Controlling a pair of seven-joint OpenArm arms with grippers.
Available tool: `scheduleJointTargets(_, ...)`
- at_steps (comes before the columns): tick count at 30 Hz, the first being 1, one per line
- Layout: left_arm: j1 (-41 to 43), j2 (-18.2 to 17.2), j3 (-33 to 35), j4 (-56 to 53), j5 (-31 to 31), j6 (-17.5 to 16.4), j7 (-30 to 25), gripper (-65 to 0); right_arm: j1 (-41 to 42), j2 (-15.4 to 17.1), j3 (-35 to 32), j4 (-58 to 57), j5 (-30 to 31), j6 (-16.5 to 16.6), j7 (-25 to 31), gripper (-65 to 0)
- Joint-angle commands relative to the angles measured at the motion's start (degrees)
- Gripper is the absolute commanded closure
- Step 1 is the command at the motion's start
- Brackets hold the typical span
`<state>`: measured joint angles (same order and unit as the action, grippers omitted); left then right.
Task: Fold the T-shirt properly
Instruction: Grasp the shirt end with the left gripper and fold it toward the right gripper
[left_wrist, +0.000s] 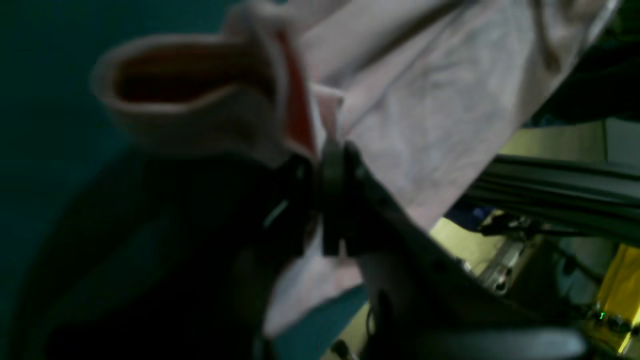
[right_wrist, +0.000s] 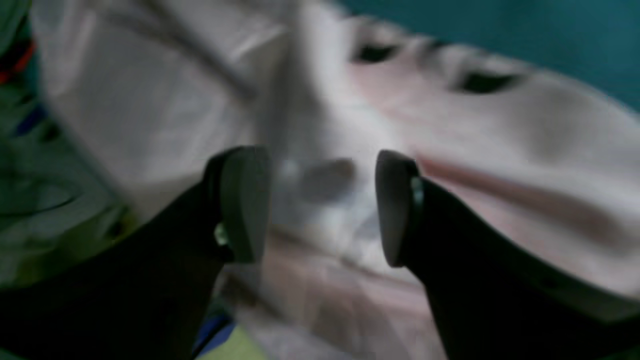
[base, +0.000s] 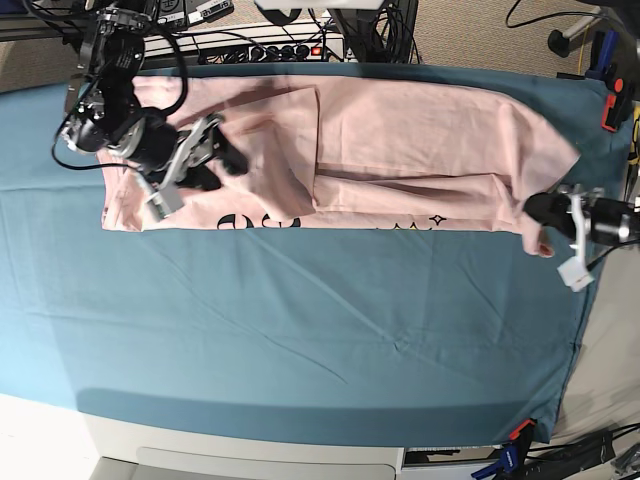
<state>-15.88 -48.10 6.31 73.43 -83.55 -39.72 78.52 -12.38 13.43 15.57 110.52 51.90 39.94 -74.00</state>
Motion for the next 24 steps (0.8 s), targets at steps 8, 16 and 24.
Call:
scheduleJointTargets(8,1.6,8.2,-0.4,9.1,-1.5,-0.3,-0.1,0.0,0.7,-2.4,10.7,0.9,-5.4,0.0,7.3,-33.6)
scheduleJointTargets(16,1.6,19.0,-0.4,9.2,-1.5,-0.3,-3.3,0.0,0.6,-2.3,14.9,0.7,-8.0,-0.6,8.7,-33.6)
scheduleJointTargets(24,1.8,25.7,-0.2,9.1,0.1,-0.3,-3.5,0.0,0.6,-2.3,14.9,0.7,-17.1,-3.8,11.8,-33.6)
